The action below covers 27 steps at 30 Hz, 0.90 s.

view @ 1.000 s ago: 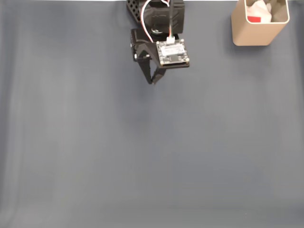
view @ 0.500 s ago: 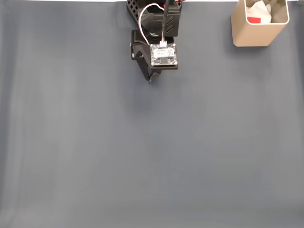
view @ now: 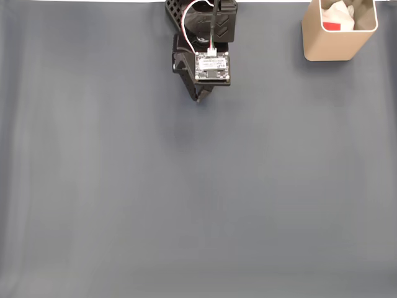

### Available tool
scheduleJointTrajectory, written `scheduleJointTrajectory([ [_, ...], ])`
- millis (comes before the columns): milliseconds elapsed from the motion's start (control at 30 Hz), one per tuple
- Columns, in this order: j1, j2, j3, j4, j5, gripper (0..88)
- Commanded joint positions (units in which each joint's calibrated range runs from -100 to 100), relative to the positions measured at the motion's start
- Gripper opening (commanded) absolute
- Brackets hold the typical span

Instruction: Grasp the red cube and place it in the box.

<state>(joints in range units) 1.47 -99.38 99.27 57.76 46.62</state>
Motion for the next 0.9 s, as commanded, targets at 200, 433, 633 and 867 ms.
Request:
scheduleJointTrajectory([
  [200,-1.0,-0.5,0.5,11.4,-0.1,0.1],
  [433,-1.1,-0.5,0.5,14.7,0.4,0.6],
  [633,-1.1,-0.5,0.5,18.0,1.3,0.6],
  [867,-1.1,-0.5,0.5,18.3,0.2,0.6],
])
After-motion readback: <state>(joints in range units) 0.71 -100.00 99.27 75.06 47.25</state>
